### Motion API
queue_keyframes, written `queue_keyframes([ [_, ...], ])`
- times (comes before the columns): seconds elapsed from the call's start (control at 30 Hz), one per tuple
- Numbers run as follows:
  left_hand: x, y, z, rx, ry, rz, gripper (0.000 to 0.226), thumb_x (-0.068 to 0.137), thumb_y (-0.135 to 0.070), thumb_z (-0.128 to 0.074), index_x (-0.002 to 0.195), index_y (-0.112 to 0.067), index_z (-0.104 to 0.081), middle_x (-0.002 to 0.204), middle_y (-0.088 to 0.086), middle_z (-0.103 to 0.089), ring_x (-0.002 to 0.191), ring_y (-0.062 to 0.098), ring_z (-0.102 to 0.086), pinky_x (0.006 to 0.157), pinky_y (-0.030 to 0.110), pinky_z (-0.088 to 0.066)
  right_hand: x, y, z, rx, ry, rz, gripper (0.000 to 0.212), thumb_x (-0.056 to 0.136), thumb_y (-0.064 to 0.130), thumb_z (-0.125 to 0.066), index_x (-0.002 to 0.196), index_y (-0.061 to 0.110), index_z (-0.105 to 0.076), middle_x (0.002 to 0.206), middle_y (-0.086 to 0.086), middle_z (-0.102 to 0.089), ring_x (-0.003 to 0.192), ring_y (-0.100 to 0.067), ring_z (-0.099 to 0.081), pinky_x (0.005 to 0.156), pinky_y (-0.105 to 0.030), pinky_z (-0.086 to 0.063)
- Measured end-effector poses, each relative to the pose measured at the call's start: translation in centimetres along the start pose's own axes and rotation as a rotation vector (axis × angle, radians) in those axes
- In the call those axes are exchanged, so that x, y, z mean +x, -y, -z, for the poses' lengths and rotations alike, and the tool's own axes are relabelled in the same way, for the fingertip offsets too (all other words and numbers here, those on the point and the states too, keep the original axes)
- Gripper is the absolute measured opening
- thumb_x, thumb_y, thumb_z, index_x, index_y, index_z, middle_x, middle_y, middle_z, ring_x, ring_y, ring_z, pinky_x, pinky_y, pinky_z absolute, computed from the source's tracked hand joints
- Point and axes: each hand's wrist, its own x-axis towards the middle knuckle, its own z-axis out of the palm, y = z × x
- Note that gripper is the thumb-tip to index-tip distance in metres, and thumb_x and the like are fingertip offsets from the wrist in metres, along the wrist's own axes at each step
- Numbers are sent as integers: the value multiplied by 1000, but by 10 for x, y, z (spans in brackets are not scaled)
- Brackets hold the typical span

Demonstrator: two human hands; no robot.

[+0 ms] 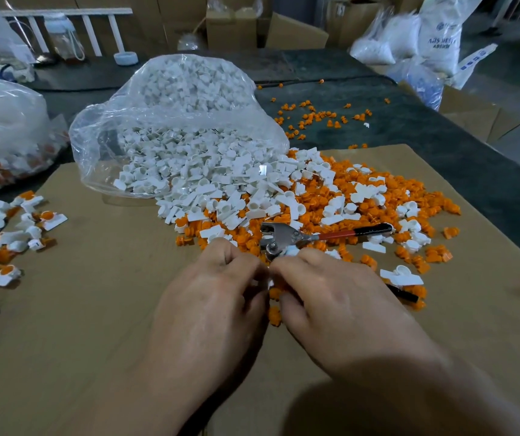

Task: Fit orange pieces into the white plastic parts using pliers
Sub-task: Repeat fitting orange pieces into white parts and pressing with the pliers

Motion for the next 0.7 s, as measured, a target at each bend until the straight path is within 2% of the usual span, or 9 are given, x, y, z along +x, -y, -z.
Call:
queue_keyframes([
  [0.07,0,-1,0,1,-33,-1,5,82,-21,-70,87,-22,-71,89,-5,-55,72,18,-58,55,43,-52,-1,-2,2,61,-36,-27,28,98,32,-41,126,37,-42,108,15,-47,93,-8,-48,77,-26,-43],
  [0.13,1,-1,0,9,-46,-22,2,84,-19,-70,86,-21,-70,89,-4,-57,73,18,-57,55,42,-51,-2,-4,3,98,-67,-44,27,97,33,-43,124,40,-44,105,21,-44,91,-3,-45,71,-16,-38],
  [0.2,1,-1,1,27,-46,-40,6,84,-22,-63,84,-19,-69,89,-4,-59,76,19,-58,57,42,-51,-2,-4,3,124,-72,-67,25,97,33,-44,120,40,-48,100,23,-40,88,1,-42,65,-12,-35],
  [0.33,1,0,2,73,9,-122,10,85,-24,-60,87,-19,-68,95,-6,-65,82,21,-60,63,42,-52,-1,-2,3,150,-80,-57,19,97,34,-46,114,42,-49,99,22,-42,89,0,-45,69,-15,-38],
  [0.47,1,-2,4,101,41,-125,17,87,-34,-49,83,-24,-62,80,-10,-58,75,17,-53,57,39,-48,0,-1,1,210,-84,-61,14,96,34,-48,108,43,-49,97,23,-45,90,3,-45,68,-13,-38],
  [0.53,1,-4,5,81,15,-83,8,86,-31,-58,84,-25,-62,79,-11,-57,76,15,-53,56,34,-46,1,-1,0,230,-95,-69,11,95,34,-49,103,42,-50,94,22,-47,91,3,-46,67,-13,-39],
  [0.6,3,-3,5,22,-23,-24,2,88,-26,-67,90,-26,-67,86,-12,-62,80,12,-55,61,26,-45,0,-3,-2,303,-146,-107,9,94,36,-47,99,43,-51,93,21,-51,92,3,-49,67,-15,-42],
  [0.7,5,2,5,-112,-39,64,26,82,-13,-76,102,-28,-71,96,-19,-62,92,-2,-53,76,6,-39,-2,-9,-3,667,-156,-240,16,97,32,-48,104,45,-55,90,16,-61,81,-3,-62,64,-23,-52],
])
